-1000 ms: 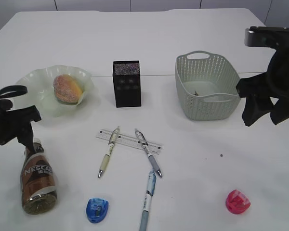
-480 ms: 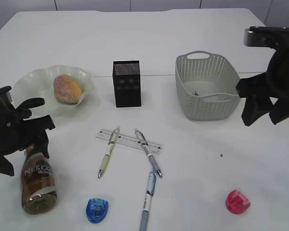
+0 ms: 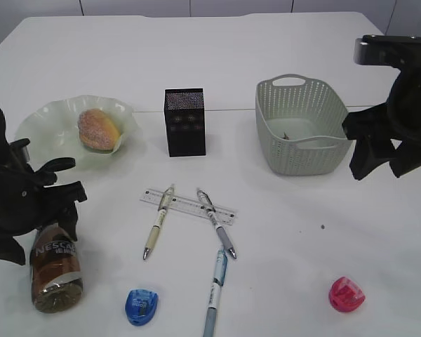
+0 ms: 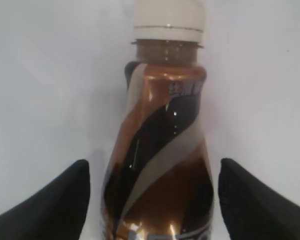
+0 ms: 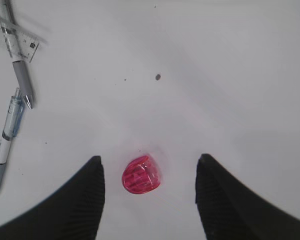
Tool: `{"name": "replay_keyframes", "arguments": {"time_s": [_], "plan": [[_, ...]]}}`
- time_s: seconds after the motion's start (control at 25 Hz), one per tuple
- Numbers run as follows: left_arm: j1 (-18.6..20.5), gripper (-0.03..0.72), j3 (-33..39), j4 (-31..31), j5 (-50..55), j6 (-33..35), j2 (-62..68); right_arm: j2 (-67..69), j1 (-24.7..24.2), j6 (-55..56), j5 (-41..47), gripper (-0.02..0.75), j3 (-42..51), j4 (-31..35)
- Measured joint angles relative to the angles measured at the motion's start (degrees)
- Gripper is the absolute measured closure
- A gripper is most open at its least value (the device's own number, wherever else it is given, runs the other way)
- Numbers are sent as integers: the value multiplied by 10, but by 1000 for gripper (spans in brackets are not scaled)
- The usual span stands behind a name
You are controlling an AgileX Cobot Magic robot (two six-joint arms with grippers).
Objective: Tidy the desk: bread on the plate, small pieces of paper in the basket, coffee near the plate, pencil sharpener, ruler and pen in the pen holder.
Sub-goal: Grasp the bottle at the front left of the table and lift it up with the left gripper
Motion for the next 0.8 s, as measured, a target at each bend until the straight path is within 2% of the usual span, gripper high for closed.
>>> {"name": "replay_keyframes", "arguments": {"time_s": [0.32,0.68,0.8], "plan": [[0,114,-1,2,-19,6,18,0,0,-2,-7,311,0,0],[0,247,-3,6,-15,6,30,0,0,-3,-17,311,0,0],[0,265,-4,13,-12,6,30,0,0,-4,-17,311,0,0]]}}
